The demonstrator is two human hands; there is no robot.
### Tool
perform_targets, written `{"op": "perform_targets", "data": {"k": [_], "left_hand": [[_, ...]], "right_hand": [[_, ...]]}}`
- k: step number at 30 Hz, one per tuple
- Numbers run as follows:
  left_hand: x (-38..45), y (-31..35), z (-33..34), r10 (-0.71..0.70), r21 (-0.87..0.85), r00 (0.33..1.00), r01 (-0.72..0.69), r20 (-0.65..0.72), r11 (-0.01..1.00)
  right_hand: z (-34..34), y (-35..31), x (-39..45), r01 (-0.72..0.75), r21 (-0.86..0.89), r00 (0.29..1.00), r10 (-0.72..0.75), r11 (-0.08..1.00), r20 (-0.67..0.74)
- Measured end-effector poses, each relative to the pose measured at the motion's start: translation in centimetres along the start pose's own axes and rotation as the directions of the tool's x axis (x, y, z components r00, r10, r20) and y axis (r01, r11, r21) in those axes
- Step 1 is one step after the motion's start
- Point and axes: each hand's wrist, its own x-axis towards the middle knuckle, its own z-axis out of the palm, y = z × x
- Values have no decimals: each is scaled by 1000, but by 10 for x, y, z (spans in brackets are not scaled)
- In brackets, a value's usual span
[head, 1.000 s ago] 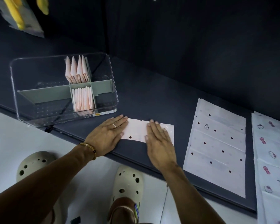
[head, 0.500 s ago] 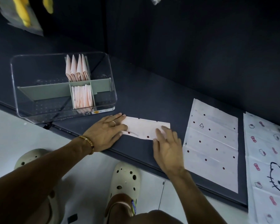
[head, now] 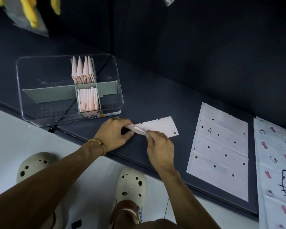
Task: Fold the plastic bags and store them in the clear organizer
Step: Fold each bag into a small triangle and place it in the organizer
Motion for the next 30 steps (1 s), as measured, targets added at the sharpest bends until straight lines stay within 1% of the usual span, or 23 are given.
{"op": "perform_targets", "data": {"k": [1, 2, 3, 4, 5, 6, 7, 9, 10, 11, 14, 17, 19, 21, 24, 26, 27, 28, 29, 30], "left_hand": [[-1, 6, 0, -26, -84, 1000, 26, 4, 996], [-1, 12, 1, -47, -190, 998, 53, 36, 980], [-2, 17, 3, -66, -331, 993, 93, 93, 939], [-2, 23, 4, -74, -472, 985, 141, 157, 870], [-2, 28, 6, -77, -563, 972, 192, 222, 804], [-2, 31, 9, -75, -583, 960, 224, 268, 781], [-1, 32, 13, -76, -519, 957, 218, 280, 826], [0, 34, 23, -104, -302, 966, 176, 238, 937], [1, 37, 27, -137, -221, 968, 183, 209, 958], [3, 40, 30, -165, -180, 968, 199, 188, 963], [9, 49, 36, -245, -85, 960, 258, 135, 962], [12, 53, 40, -348, -74, 933, 355, 89, 932], [12, 55, 41, -418, -71, 904, 424, 88, 903], [14, 55, 41, -499, -74, 861, 506, 97, 859], [19, 57, 39, -568, 2, 817, 571, 104, 821], [21, 58, 38, -566, 91, 821, 559, 76, 824], [22, 59, 37, -545, 142, 837, 534, 48, 833], [23, 59, 37, -494, 193, 870, 481, 17, 855], [24, 58, 38, -399, 240, 917, 387, 2, 890], [25, 56, 39, -266, 281, 964, 248, 26, 927]], "right_hand": [[-3, 6, -2, -78, 92, 997, 77, 993, 13], [-7, 12, -3, -151, 176, 988, 146, 973, 42], [-10, 18, -4, -217, 267, 976, 201, 939, 86], [-14, 23, -5, -277, 363, 960, 242, 889, 139], [-18, 28, -6, -324, 451, 945, 268, 832, 186], [-21, 31, -6, -352, 515, 935, 278, 782, 218], [-24, 34, -5, -367, 551, 930, 279, 749, 240], [-27, 35, -2, -391, 568, 920, 291, 724, 262], [-27, 35, 0, -403, 565, 915, 311, 720, 255], [-25, 34, 2, -412, 558, 911, 341, 720, 233], [-16, 35, 5, -470, 493, 875, 461, 732, 149], [-14, 33, 13, -544, 439, 823, 557, 715, 112], [-13, 30, 20, -567, 399, 812, 569, 720, 129], [-14, 28, 25, -592, 367, 801, 574, 718, 168], [-15, 29, 27, -616, 343, 785, 586, 709, 201], [-16, 30, 26, -617, 344, 786, 582, 708, 209], [-17, 31, 26, -613, 348, 789, 577, 710, 213], [-17, 33, 27, -610, 357, 791, 572, 708, 218], [-18, 34, 28, -611, 365, 790, 569, 702, 227], [-18, 35, 29, -613, 369, 789, 568, 698, 236]]}}
